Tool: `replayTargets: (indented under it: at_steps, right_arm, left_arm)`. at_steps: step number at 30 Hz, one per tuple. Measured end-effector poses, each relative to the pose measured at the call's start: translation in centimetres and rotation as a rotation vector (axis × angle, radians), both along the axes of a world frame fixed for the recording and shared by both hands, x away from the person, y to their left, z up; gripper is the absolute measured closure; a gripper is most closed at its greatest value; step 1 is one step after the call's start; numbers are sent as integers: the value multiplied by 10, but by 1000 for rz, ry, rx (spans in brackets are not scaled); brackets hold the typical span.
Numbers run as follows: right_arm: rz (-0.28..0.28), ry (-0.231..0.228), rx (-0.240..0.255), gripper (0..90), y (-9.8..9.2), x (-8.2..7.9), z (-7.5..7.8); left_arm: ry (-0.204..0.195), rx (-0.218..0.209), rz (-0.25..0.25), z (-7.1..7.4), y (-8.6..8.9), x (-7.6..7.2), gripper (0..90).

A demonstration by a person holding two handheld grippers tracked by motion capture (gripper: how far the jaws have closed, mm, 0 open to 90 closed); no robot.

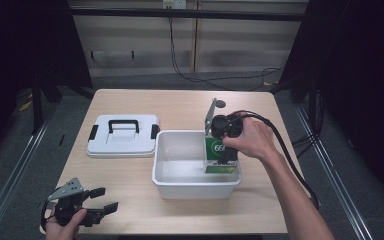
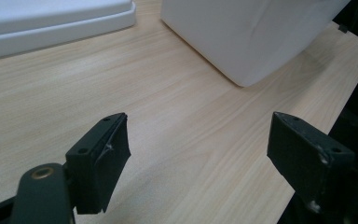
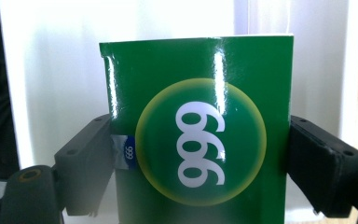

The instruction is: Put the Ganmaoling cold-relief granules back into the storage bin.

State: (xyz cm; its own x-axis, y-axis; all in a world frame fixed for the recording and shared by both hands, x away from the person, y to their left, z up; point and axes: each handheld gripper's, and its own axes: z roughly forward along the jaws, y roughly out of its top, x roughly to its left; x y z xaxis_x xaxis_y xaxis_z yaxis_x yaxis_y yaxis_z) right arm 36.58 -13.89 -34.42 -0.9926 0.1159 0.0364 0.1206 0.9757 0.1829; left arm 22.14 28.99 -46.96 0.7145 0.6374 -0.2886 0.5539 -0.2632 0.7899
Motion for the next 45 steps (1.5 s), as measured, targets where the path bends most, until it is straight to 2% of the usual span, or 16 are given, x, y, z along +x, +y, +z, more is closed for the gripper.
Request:
replayTargets:
  at_steps: [14, 17, 19, 27, 28, 31, 35, 38, 45]
  right_arm:
    - [21, 33, -36, 151, 5, 1, -22]
    - [15, 30, -36, 149, 5, 1, -25]
    - [-10, 29, -42, 149, 4, 2, -28]
    - [13, 37, -69, 147, 9, 2, -39]
    - [7, 55, -83, 147, 10, 1, -43]
    - [25, 51, -87, 146, 11, 2, -48]
    - [18, 41, -94, 145, 12, 4, -52]
    - [-7, 54, -111, 143, 13, 3, -56]
    - [-13, 63, -129, 140, 15, 4, -61]
  left_arm:
    - [2, 4, -1, 0, 0, 0, 208]
    - [1, 4, 0, 0, 0, 0, 208]
    - [4, 2, -1, 0, 0, 0, 208]
    - [2, -1, -1, 0, 0, 0, 208]
    - [3, -4, -2, 0, 0, 0, 207]
    - [4, -5, 0, 0, 0, 0, 207]
    - [5, -3, 1, 0, 0, 0, 207]
    - [5, -11, 2, 0, 1, 0, 207]
    - [8, -13, 1, 0, 1, 0, 207]
